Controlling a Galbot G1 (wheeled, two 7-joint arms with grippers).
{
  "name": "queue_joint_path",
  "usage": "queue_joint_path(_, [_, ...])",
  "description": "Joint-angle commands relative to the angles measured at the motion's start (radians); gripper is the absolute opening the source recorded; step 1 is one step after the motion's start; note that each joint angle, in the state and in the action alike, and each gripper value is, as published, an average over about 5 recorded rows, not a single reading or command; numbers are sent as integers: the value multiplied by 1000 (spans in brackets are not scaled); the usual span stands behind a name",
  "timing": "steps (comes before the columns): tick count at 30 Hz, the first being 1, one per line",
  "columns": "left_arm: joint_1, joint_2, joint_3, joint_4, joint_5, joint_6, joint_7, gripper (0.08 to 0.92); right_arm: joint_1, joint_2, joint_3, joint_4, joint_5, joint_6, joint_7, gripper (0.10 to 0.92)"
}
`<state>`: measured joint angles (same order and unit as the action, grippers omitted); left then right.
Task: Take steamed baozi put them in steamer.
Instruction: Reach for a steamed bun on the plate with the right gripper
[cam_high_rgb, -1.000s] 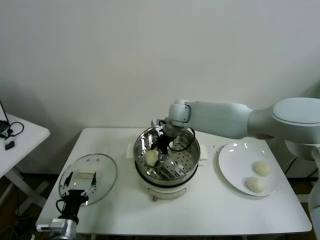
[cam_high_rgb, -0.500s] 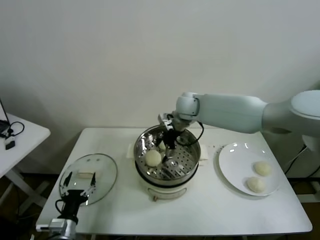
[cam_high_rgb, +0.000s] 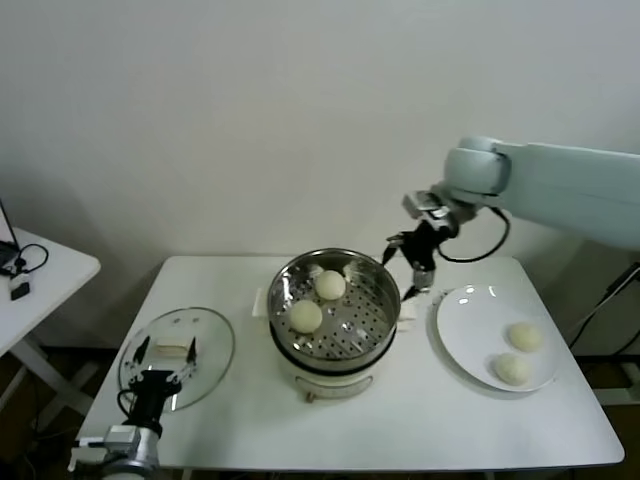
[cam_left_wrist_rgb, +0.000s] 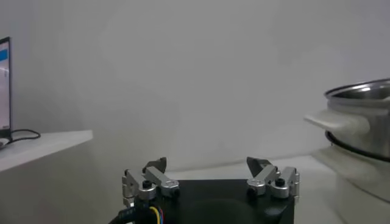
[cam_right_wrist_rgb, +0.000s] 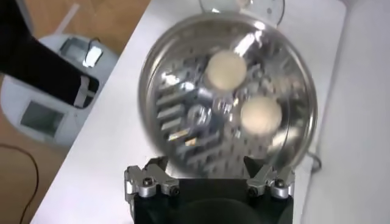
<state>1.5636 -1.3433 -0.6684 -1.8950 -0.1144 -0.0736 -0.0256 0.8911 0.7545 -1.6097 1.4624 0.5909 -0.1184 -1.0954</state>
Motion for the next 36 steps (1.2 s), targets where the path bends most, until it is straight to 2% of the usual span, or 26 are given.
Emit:
queue_joint_path(1, [-2,11,3,-12,-29,8,11,823,-299,-370,265,20,-378,73,-44,823])
queue_joint_path(4, [4,15,2,-21,-38,-2,28,823,-428,-384,340,-30,-460,90,-41,823])
queue_joint_path(14, [19,3,-3,-42,-24,1,30,823,-651,-335,462,-148,-555,93,-25,823])
queue_joint_path(26, [30,-24,-17,-42,10,7,22,823,-825,-282,560,-226,-604,95,-20,823])
queue_joint_path(36, [40,-21,-28,-34,10,5,19,823,-850,-244,582,-284,-617,102,-16,823])
